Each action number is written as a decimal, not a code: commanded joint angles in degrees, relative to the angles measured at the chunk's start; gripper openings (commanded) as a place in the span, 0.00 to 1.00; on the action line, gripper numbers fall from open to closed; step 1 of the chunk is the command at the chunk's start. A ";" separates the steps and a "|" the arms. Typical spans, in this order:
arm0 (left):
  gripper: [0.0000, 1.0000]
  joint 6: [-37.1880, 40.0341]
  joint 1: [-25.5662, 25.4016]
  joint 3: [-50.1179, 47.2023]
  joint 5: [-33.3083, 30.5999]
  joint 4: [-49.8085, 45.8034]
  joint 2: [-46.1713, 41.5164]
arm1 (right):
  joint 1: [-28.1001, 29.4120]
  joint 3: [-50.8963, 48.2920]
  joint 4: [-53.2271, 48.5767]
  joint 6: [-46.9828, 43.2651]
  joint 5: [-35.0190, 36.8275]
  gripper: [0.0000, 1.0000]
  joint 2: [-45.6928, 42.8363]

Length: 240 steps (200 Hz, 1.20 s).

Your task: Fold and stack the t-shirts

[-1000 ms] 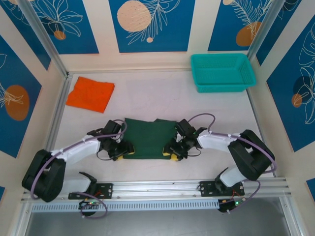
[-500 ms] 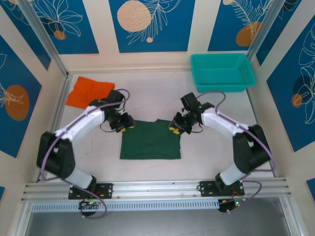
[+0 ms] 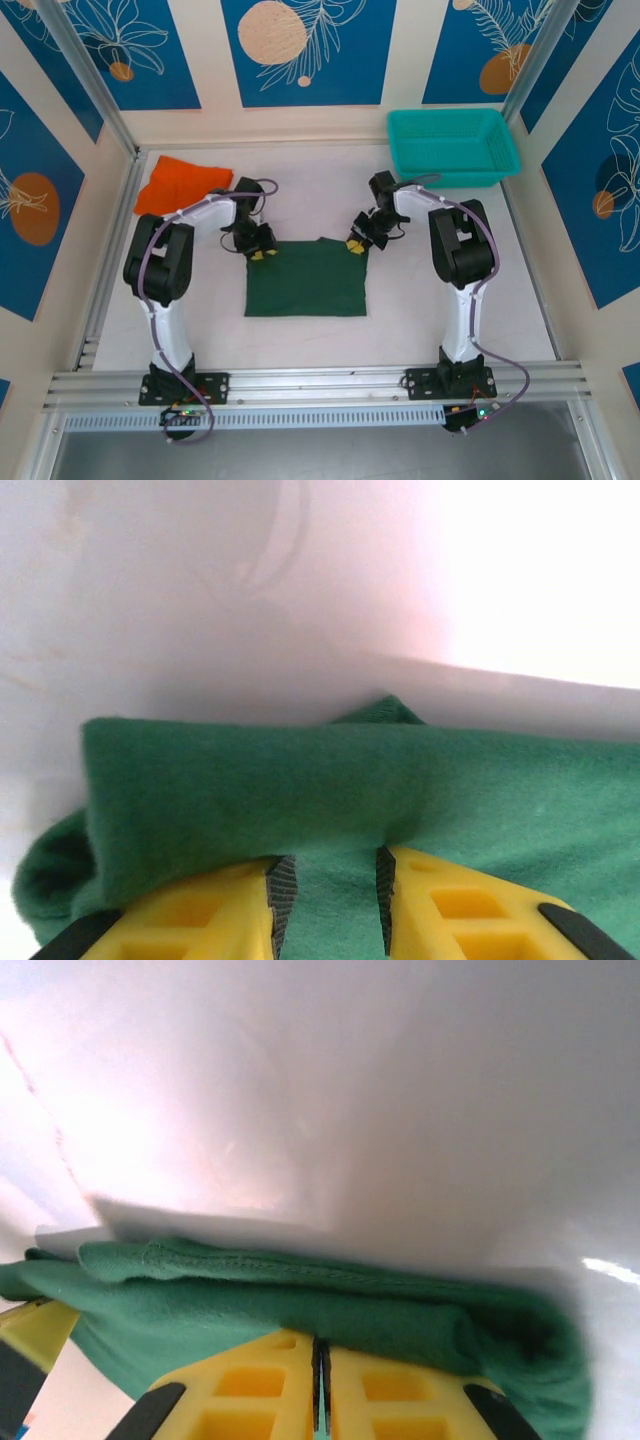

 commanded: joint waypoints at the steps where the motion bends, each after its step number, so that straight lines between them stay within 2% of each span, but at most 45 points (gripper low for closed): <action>1: 0.33 1.63 3.18 -4.27 -7.39 -0.62 1.54 | -1.89 -0.41 -2.94 -2.58 1.89 0.16 2.10; 29: 0.37 1.72 3.85 -5.56 -7.41 -0.55 -0.62 | -2.29 -1.43 -2.81 -3.89 2.28 0.21 0.73; 47: 0.48 1.70 3.98 -4.24 -6.28 -2.20 -3.46 | -2.23 -2.24 -2.01 -4.43 1.83 0.26 -1.86; 76: 0.75 1.34 4.16 -0.81 -4.86 -5.64 -10.97 | -1.84 -3.81 0.21 -4.36 1.47 0.33 -9.27; 98: 0.84 1.63 5.33 -0.93 -3.10 -6.87 -16.28 | -1.11 -6.23 2.08 -3.67 1.65 0.41 -15.70; 139: 0.84 4.53 6.36 -8.77 7.00 -5.65 -19.61 | 0.63 -15.51 4.71 -2.14 2.36 0.47 -28.57; 194: 0.71 8.65 6.31 -15.37 5.55 -1.48 -15.08 | 3.80 -27.93 4.29 0.49 3.25 0.51 -46.31; 240: 0.59 7.37 5.49 -17.44 8.43 4.49 -10.08 | 3.79 -31.00 -0.62 -0.78 4.60 0.53 -53.89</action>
